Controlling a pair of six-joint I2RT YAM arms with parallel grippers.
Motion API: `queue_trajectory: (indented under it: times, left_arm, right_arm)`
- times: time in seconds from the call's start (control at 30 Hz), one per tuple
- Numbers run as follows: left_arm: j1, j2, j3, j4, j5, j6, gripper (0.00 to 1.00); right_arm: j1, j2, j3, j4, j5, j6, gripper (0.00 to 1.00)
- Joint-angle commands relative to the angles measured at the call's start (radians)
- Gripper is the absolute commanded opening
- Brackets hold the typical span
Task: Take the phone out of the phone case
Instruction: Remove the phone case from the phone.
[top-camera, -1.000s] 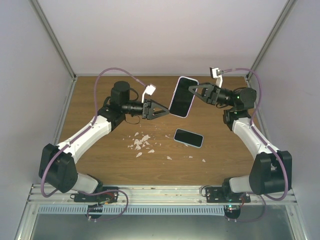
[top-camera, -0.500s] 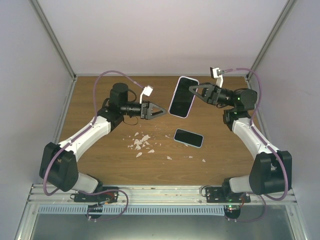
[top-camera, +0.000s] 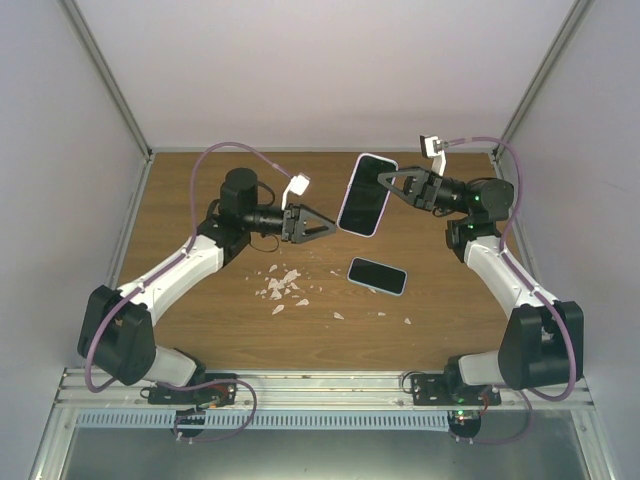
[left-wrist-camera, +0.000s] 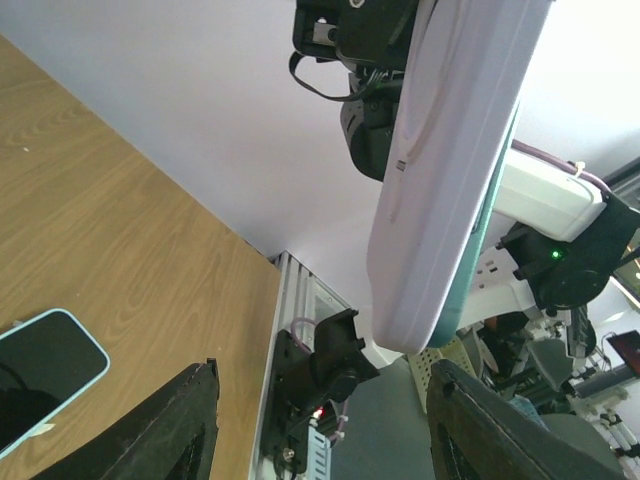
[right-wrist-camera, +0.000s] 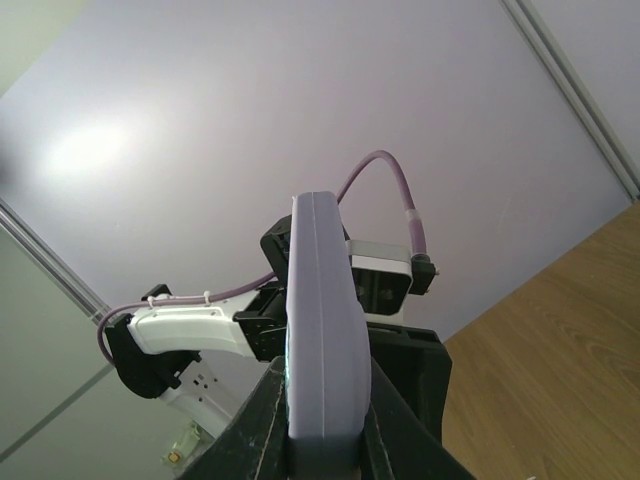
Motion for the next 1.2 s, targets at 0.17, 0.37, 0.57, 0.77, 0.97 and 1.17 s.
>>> queue_trajectory:
  times: [0.17, 0.37, 0.57, 0.77, 0.97, 1.17]
  left_arm:
    - [-0.021, -0.004, 0.041, -0.024, -0.025, 0.059, 0.56]
    - [-0.021, 0.012, 0.058, -0.031, -0.044, 0.052, 0.56]
    - [-0.019, 0.026, 0.081, -0.102, -0.107, 0.098, 0.56]
    - [0.003, 0.038, 0.069, -0.123, -0.153, 0.112, 0.56]
    - [0.004, 0.056, 0.102, -0.143, -0.199, 0.167, 0.56]
    - [0.004, 0.087, 0.113, -0.139, -0.289, 0.203, 0.56]
  right_arm:
    - [0.009, -0.013, 0.005, 0.035, 0.025, 0.0, 0.0]
    - [0.014, -0.014, 0.005, 0.044, 0.019, 0.005, 0.0]
    - [0.026, -0.01, 0.003, 0.074, 0.015, 0.025, 0.01]
    - [0.035, 0.001, 0.007, 0.101, 0.014, 0.056, 0.0]
    - [0.038, 0.003, -0.007, 0.147, 0.033, 0.12, 0.0]
    - [0.039, 0.01, -0.006, 0.203, 0.044, 0.184, 0.01]
